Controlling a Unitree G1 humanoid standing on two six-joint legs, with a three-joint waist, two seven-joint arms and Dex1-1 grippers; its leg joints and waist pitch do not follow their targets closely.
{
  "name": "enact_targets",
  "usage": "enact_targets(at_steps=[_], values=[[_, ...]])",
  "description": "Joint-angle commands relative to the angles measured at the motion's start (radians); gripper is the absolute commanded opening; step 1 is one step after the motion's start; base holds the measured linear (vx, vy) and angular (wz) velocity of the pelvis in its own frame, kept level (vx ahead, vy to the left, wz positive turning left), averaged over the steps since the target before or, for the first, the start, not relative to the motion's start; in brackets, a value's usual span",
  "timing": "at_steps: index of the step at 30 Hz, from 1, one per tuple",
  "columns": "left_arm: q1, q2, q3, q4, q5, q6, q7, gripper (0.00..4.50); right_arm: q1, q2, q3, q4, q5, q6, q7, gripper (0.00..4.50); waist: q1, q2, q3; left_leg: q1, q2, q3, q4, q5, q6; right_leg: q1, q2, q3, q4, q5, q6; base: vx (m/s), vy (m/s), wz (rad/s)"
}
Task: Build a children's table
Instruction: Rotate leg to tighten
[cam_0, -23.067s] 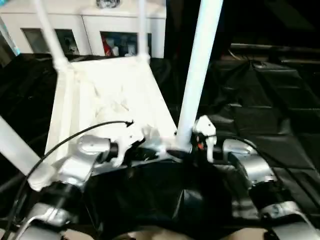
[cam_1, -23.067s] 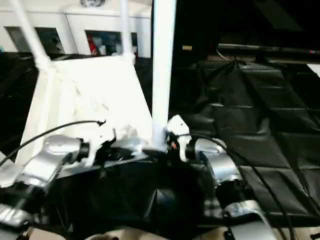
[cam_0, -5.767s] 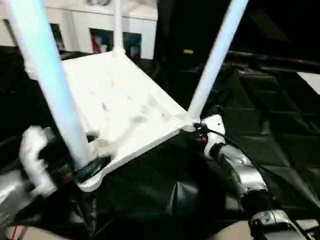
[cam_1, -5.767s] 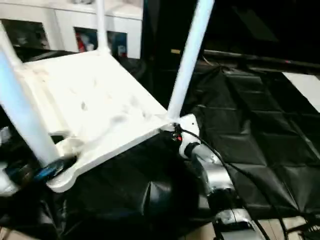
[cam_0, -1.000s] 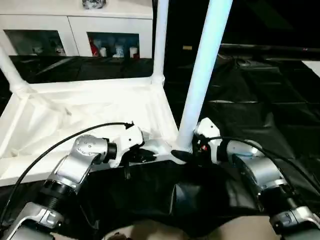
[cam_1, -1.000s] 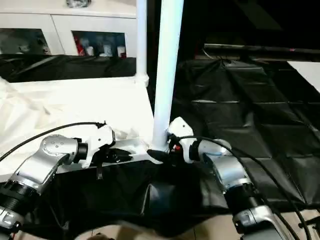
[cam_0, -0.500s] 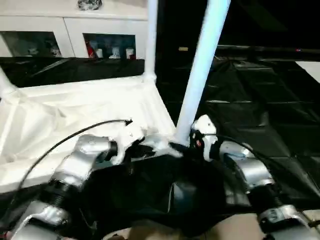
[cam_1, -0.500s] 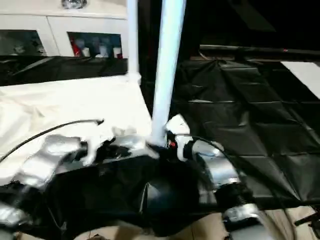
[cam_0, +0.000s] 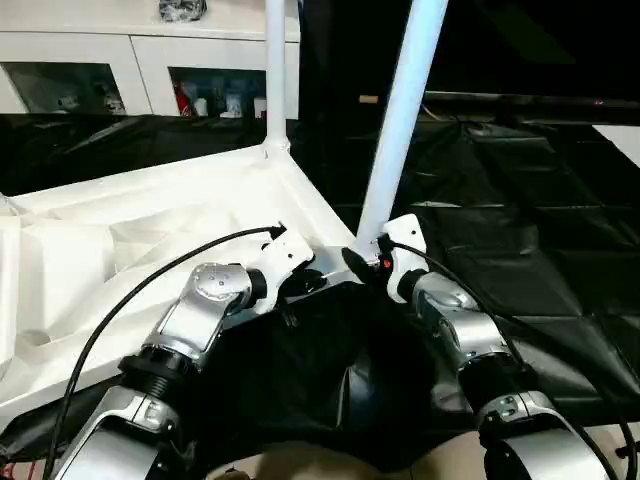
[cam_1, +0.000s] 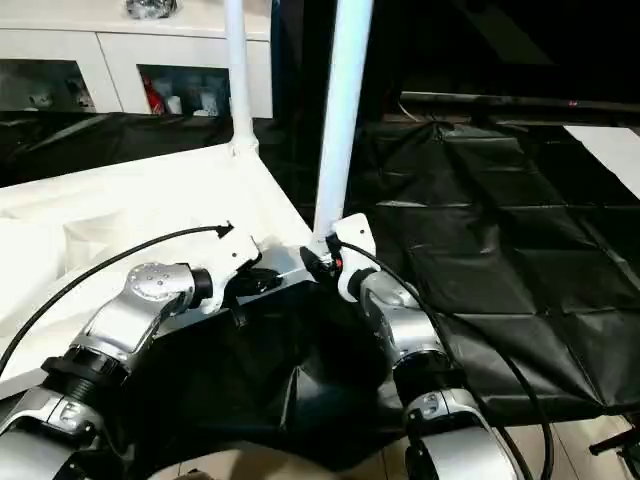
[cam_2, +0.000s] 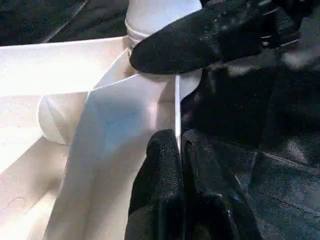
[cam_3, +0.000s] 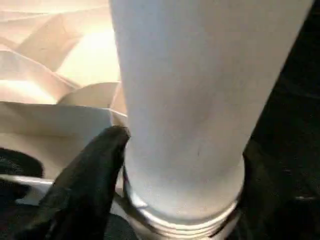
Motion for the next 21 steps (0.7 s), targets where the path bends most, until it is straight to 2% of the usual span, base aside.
enact_targets(at_steps=[1, 3, 5, 8, 9, 11, 12, 13, 17, 21], values=[[-0.008, -0.039, -0.047, -0.027, -0.038, -0.056, -0.043, 0.00, 0.007, 0.069, 0.143, -0.048, 0.029, -0.008, 0.208, 3.73, 0.006, 0.011, -0.056, 0.005, 0.055, -0.034, -0.071, -0.235, 0.007, 0.039, -0.099, 0.062, -0.094, -0.285, -0.169, 0.000, 0.000, 0.00], [0.007, -0.014, -0.047, -0.043, -0.050, -0.061, -0.090, 0.00, 0.009, 0.034, 0.148, -0.064, 0.025, -0.018, 0.244, 3.86, 0.006, 0.008, -0.057, 0.003, 0.056, -0.034, -0.072, -0.231, 0.012, 0.040, -0.098, 0.061, -0.093, -0.276, -0.173, 0.000, 0.000, 0.00], [0.020, 0.008, -0.047, -0.055, -0.060, -0.064, -0.129, 0.00, 0.010, 0.002, 0.151, -0.076, 0.020, -0.022, 0.277, 3.99, 0.004, 0.014, -0.057, 0.003, 0.057, -0.035, -0.072, -0.235, 0.012, 0.041, -0.098, 0.060, -0.092, -0.270, -0.180, 0.000, 0.000, 0.00], [0.041, 0.054, -0.049, -0.077, -0.080, -0.071, -0.211, 0.00, 0.016, -0.067, 0.164, -0.102, 0.013, -0.031, 0.360, 3.99, 0.002, 0.012, -0.056, 0.005, 0.058, -0.033, -0.072, -0.239, 0.016, 0.038, -0.096, 0.061, -0.092, -0.271, -0.188, 0.000, 0.000, 0.00], [0.041, 0.054, -0.049, -0.077, -0.080, -0.071, -0.211, 0.00, 0.016, -0.067, 0.164, -0.102, 0.013, -0.031, 0.360, 3.99, 0.004, 0.014, -0.057, 0.005, 0.060, -0.033, -0.071, -0.237, 0.015, 0.039, -0.097, 0.061, -0.091, -0.262, -0.191, 0.000, 0.000, 0.00], [0.065, 0.106, -0.043, -0.103, -0.110, -0.085, -0.311, 0.00, 0.034, -0.149, 0.183, -0.157, 0.020, -0.035, 0.502, 3.99, 0.006, 0.014, -0.057, 0.005, 0.059, -0.032, -0.071, -0.235, 0.018, 0.040, -0.095, 0.060, -0.089, -0.247, -0.195, 0.000, 0.000, 0.00], [0.068, 0.111, -0.042, -0.106, -0.113, -0.087, -0.322, 0.00, 0.036, -0.157, 0.185, -0.163, 0.021, -0.035, 0.517, 3.99, 0.010, 0.014, -0.058, 0.003, 0.060, -0.032, -0.071, -0.224, 0.027, 0.043, -0.095, 0.060, -0.088, -0.225, -0.196, 0.000, 0.000, 0.00], [0.073, 0.123, -0.036, -0.114, -0.125, -0.077, -0.345, 0.00, 0.043, -0.181, 0.192, -0.182, 0.024, -0.028, 0.561, 3.99, 0.013, 0.014, -0.057, 0.004, 0.062, -0.029, -0.071, -0.216, 0.034, 0.040, -0.091, 0.060, -0.085, -0.200, -0.201, 0.000, 0.000, 0.00], [0.082, 0.145, -0.024, -0.126, -0.150, -0.068, -0.386, 0.00, 0.052, -0.219, 0.205, -0.210, 0.028, -0.014, 0.635, 3.99, 0.022, 0.012, -0.060, 0.001, 0.062, -0.027, -0.068, -0.190, 0.038, 0.042, -0.094, 0.060, -0.079, -0.175, -0.215, 0.000, 0.000, 0.00], [0.093, 0.173, -0.013, -0.140, -0.179, -0.055, -0.442, 0.00, 0.059, -0.253, 0.218, -0.245, 0.050, 0.018, 0.711, 3.99, 0.024, 0.010, -0.056, 0.002, 0.062, -0.028, -0.069, -0.206, 0.036, 0.040, -0.094, 0.059, -0.085, -0.231, -0.204, 0.000, 0.000, 0.00]])
